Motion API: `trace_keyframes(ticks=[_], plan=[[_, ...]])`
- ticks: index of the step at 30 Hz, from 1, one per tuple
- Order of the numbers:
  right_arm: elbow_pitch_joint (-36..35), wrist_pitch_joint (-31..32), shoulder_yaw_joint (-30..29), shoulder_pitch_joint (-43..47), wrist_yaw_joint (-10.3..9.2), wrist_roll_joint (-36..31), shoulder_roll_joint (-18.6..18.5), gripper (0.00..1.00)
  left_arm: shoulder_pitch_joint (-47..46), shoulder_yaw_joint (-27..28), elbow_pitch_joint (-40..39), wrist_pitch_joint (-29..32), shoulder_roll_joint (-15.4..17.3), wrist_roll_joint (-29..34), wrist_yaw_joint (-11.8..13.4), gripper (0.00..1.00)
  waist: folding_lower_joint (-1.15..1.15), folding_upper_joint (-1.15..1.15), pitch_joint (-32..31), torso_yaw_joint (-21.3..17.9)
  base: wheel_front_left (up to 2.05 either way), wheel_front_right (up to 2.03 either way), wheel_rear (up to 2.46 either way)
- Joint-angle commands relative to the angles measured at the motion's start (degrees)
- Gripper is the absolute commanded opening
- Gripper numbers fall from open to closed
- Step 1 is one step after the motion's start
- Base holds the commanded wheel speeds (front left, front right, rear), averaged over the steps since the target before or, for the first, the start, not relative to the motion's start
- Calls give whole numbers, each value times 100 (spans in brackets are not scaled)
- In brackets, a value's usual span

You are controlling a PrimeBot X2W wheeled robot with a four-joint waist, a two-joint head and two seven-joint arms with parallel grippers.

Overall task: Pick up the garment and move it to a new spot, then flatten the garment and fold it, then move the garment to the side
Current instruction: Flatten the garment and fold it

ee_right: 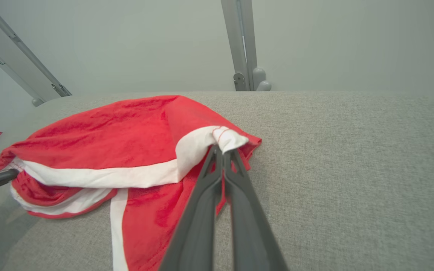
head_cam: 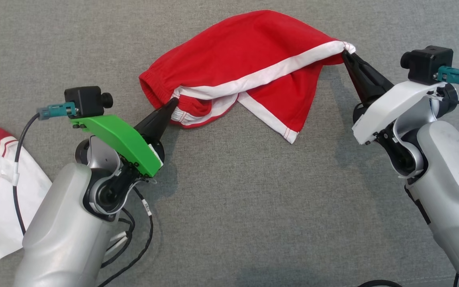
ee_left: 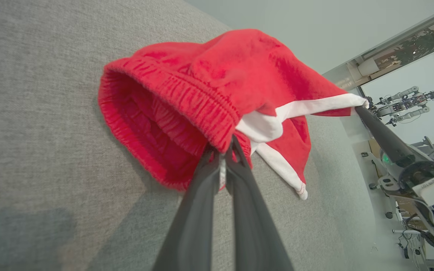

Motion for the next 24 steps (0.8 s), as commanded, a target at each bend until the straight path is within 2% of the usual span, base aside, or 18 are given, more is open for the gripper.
trace_keyframes(ticks=[1, 16, 19, 21, 22, 24], plan=[[52, -63, -30, -28, 0, -16, 16, 0, 19, -29, 9, -40, 42, -67, -31, 0, 0, 0, 4, 19, 0, 0, 0], [812, -389, -104, -698, 0, -522, 301, 0, -99, -408, -49, -62, 208, -346, -32, 0, 0, 0, 104, 125, 0, 0, 0], [954, -426, -98, -851, 0, -590, 331, 0, -204, -442, -17, -116, 238, -342, -33, 22, 0, 0, 196, 176, 0, 0, 0], [1066, -465, -99, -970, 0, -651, 370, 0, -263, -453, 16, -142, 231, -357, -33, 49, 0, 0, 267, 207, 0, 0, 0], [1130, -488, -102, -1032, 0, -681, 387, 0, -297, -455, 36, -162, 221, -367, -33, 99, 0, 0, 302, 220, 0, 0, 0], [1278, -578, -157, -1165, 0, -773, 416, 0, -368, -486, 65, -155, 186, -401, -33, 100, 0, 0, 372, 248, 0, 0, 0]])
